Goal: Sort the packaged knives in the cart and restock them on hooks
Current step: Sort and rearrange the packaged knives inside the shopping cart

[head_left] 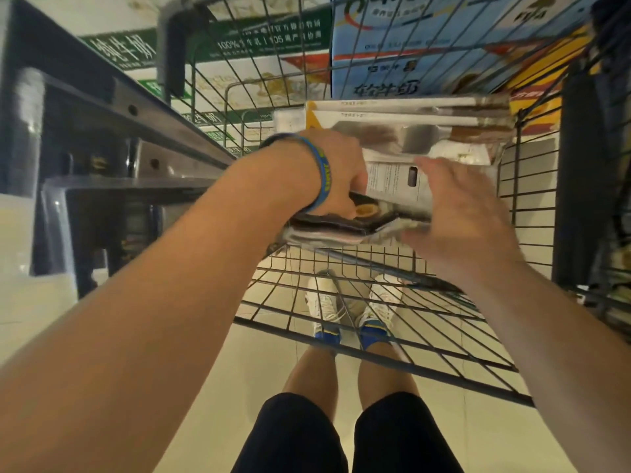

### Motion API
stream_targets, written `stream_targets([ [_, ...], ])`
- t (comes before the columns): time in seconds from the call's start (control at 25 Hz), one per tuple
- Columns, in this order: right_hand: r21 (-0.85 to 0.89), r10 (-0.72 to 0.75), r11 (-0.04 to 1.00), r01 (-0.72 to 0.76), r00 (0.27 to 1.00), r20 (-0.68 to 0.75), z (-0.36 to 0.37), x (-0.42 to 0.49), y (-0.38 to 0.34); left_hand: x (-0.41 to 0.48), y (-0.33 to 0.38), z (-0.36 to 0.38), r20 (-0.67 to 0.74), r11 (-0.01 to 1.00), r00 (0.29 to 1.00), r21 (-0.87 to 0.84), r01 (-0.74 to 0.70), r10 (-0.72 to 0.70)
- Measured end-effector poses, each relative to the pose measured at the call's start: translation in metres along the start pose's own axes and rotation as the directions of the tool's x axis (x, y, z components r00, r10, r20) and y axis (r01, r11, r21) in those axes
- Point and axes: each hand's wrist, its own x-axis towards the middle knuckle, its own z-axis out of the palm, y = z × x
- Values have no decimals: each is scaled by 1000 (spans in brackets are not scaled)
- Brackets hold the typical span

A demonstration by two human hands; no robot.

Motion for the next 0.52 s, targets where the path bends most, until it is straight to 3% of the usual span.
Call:
stream_targets([
  [0.08,13,-19,1000,18,997,68,8,0,-1,-19,7,-17,-85,973,996,-229,-43,25],
  [0.2,237,94,966,-101,995,42,6,2,7,-54,-2,-26,-170,758,978,-652,-17,-124],
  [0.28,344,168,927,-148,985,-28,0,0,13,-71,-15,-22,-193,761,916,-629,159,-351],
  [0.36,425,225,891,-159,968,-110,-9,-7,12,-83,-22,-15,-240,745,797,-569,347,-554],
  [0.44,478,248,870,-121,945,-212,-19,-18,-2,-95,-15,-8,-128,577,766,-738,350,-629],
  [0.52,606,270,794,-49,921,-280,-34,-30,-23,-103,-1,-1,53,337,811,-892,301,-583],
])
